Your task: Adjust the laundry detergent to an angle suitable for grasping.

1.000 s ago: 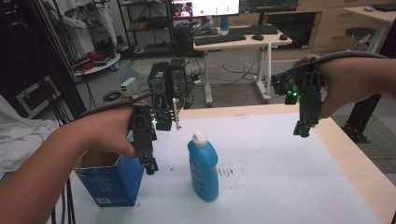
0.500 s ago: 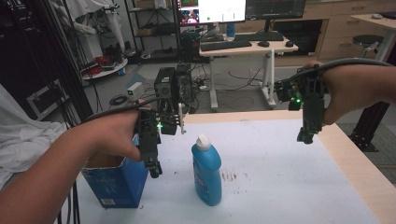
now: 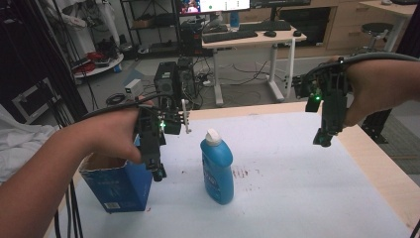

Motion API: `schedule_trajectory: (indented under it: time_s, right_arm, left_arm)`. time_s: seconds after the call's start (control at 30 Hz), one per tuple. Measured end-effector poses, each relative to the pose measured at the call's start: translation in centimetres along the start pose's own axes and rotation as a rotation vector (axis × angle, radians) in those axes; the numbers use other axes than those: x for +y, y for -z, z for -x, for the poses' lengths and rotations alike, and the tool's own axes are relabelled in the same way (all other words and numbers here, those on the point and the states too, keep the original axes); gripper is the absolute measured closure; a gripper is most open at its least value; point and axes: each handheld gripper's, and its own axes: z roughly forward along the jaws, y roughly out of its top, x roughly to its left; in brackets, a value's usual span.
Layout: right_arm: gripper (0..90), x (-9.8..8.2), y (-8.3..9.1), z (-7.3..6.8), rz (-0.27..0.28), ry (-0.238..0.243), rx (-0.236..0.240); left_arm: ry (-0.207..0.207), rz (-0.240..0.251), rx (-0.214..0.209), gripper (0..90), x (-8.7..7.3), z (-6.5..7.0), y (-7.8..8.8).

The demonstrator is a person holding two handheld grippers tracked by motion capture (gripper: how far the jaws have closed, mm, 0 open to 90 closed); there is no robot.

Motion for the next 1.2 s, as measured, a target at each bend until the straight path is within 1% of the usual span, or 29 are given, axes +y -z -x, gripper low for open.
schedule_trajectory:
  time_s: [0.03,0.07,0.1,0.13,0.2,0.23,0.27,0.3,0.43,0.47,0.53,0.57,0.6,0.67,0.8,0.93,0.97,1.03,1.07,1.1,1.13,1.17,1.2]
  right_arm:
    - [1.9,0.0,0.0,-0.3,0.012,-0.008,0.008]
    - [1.9,0.0,0.0,-0.5,0.030,-0.003,0.011]
    - [1.8,0.0,0.0,-0.9,0.039,-0.011,0.011]
    - [1.9,0.0,-0.1,-1.1,0.053,-0.010,0.013]
    - [1.9,0.0,-0.1,-1.9,0.060,-0.039,0.015]
    - [1.9,0.0,-0.2,-2.0,0.074,-0.035,0.018]
    - [1.9,0.0,-0.1,-2.3,0.081,-0.054,0.020]
    - [1.9,0.0,-0.1,-2.3,0.081,-0.054,0.020]
    - [1.9,0.0,-0.3,-3.4,0.144,-0.083,0.014]
    - [1.9,0.1,-0.4,-4.1,0.170,-0.111,0.015]
    - [1.9,0.2,-0.6,-4.5,0.208,-0.133,0.013]
    - [1.9,0.2,-0.7,-4.8,0.224,-0.152,0.012]
    - [1.9,0.3,-0.9,-4.9,0.239,-0.163,0.014]
    - [1.9,0.5,-1.1,-5.4,0.252,-0.180,0.016]
    - [1.9,0.8,-1.6,-5.9,0.266,-0.194,0.025]
    - [1.9,1.1,-2.0,-6.3,0.316,-0.225,0.025]
    - [1.9,1.1,-2.0,-6.3,0.316,-0.225,0.025]
    - [1.9,1.2,-2.2,-6.3,0.343,-0.241,0.036]
    - [1.9,1.2,-2.3,-6.3,0.371,-0.271,0.042]
    - [1.9,1.2,-2.4,-6.3,0.388,-0.282,0.039]
    - [1.9,1.2,-2.4,-6.3,0.388,-0.282,0.039]
    - [1.9,1.3,-2.6,-6.3,0.416,-0.297,0.041]
    - [1.9,1.3,-2.6,-6.3,0.416,-0.297,0.041]
  left_arm:
    - [-0.005,0.002,-0.002,1.8,-0.1,0.1,0.1]
    - [-0.008,0.004,-0.002,1.8,-0.2,0.1,0.2]
    - [-0.012,0.005,0.001,1.8,-0.3,0.2,0.3]
    - [-0.013,0.009,0.000,1.8,-0.5,0.2,0.3]
    - [-0.017,0.008,0.001,1.8,-0.7,0.3,0.4]
    - [-0.018,0.004,0.001,1.8,-0.8,0.4,0.5]
    - [-0.019,0.005,0.002,1.8,-0.9,0.4,0.5]
    - [-0.019,0.005,0.002,1.8,-0.9,0.4,0.5]
    - [-0.030,-0.002,0.001,1.8,-1.2,0.5,0.4]
    - [-0.032,-0.004,0.000,1.8,-1.4,0.3,0.3]
    - [-0.034,-0.003,0.001,1.8,-1.5,0.3,0.3]
    - [-0.035,-0.002,-0.001,1.8,-1.5,0.3,0.3]
    - [-0.039,0.001,-0.003,1.8,-1.5,0.3,0.2]
    - [-0.047,0.002,-0.007,1.8,-1.6,0.3,0.2]
    - [-0.049,0.004,-0.009,1.8,-1.7,0.4,0.1]
    - [-0.048,0.009,-0.011,1.8,-1.9,0.4,0.0]
    - [-0.046,0.008,-0.013,1.8,-1.9,0.4,0.0]
    - [-0.046,0.010,-0.012,1.8,-2.0,0.4,0.0]
    - [-0.047,0.007,-0.014,1.8,-2.1,0.5,0.0]
    - [-0.047,0.011,-0.013,1.8,-2.1,0.5,-0.1]
    - [-0.047,0.011,-0.013,1.8,-2.1,0.5,-0.1]
    - [-0.048,0.009,-0.013,1.8,-2.1,0.5,-0.1]
    - [-0.048,0.009,-0.015,1.8,-2.2,0.5,-0.1]
